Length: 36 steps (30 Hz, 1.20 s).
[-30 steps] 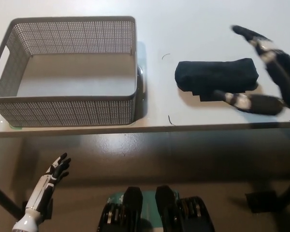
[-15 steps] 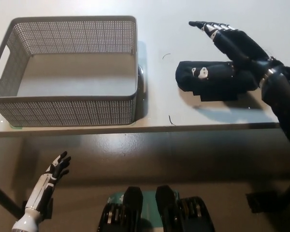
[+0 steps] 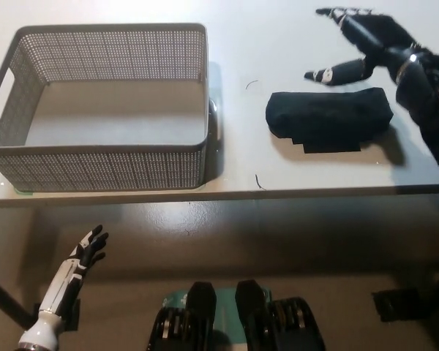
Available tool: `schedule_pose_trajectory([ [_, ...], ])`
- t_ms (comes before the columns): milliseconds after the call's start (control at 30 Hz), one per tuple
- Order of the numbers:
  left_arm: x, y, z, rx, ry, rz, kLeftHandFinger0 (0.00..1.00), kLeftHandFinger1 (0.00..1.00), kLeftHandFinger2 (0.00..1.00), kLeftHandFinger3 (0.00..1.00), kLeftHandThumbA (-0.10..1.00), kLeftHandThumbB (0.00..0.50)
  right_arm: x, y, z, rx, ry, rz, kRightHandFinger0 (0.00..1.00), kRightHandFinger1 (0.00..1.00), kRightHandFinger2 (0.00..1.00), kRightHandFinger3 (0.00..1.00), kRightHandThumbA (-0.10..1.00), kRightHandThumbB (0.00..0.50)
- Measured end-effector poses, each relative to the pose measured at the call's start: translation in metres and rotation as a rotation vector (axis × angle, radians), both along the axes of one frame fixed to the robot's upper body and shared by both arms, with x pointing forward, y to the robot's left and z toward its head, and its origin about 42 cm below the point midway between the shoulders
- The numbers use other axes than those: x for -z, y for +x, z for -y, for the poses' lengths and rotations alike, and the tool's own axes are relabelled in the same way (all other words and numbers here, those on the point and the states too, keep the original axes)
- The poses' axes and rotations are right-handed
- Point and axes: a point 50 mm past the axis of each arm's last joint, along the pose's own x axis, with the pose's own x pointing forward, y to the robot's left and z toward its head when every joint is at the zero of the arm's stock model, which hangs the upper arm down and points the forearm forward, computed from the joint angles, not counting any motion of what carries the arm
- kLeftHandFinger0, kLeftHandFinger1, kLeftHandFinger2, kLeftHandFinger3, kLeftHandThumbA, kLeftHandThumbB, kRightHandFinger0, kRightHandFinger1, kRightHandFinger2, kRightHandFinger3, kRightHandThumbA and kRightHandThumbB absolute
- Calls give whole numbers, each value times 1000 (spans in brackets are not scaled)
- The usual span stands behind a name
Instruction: Use the right hand to pick up the pencil case on the right hand side and put it into a grey container on the left side
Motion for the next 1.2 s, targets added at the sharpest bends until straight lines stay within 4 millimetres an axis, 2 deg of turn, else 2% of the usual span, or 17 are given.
schedule_pose_trajectory([
  [100, 0, 1, 0, 1, 0, 1, 1000, 1000, 1000, 1000, 1000, 431, -4, 7, 4, 24, -5, -14, 1000, 1000, 1000, 1000, 864, 500],
  [333, 0, 1, 1, 4, 3, 2, 1000, 1000, 1000, 1000, 1000, 436, -1, 20, 15, 80, -18, -86, 1000, 1000, 1000, 1000, 728, 500],
  [433, 0, 1, 1, 4, 3, 2, 1000, 1000, 1000, 1000, 1000, 419, -1, 25, 18, 99, -25, -113, 1000, 1000, 1000, 1000, 725, 500],
  [633, -1, 2, 1, 7, 4, 5, 1000, 1000, 1000, 1000, 1000, 427, 4, 33, 12, 112, -32, -172, 1000, 1000, 1000, 1000, 768, 500],
  [800, -1, 4, 1, 8, 6, 5, 1000, 1000, 1000, 1000, 1000, 424, 20, 39, 6, 112, -18, -253, 1000, 1000, 1000, 1000, 751, 500],
  [933, -1, 5, 1, 10, 7, 7, 1000, 1000, 1000, 1000, 1000, 446, 35, 43, 3, 111, -25, -310, 1000, 1000, 1000, 1000, 750, 500],
  [1033, -2, 6, 2, 12, 9, 8, 1000, 1000, 1000, 1000, 1000, 439, 46, 44, -1, 109, -39, -347, 1000, 1000, 1000, 1000, 786, 500],
  [1133, -3, 7, 2, 15, 15, 11, 1000, 1000, 1000, 1000, 1000, 437, 57, 45, -7, 102, -65, -383, 1000, 1000, 1000, 1000, 728, 500],
  [1200, -4, 8, 2, 17, 18, 13, 1000, 1000, 1000, 1000, 1000, 432, 62, 45, -12, 94, -77, -395, 1000, 1000, 1000, 1000, 734, 500],
])
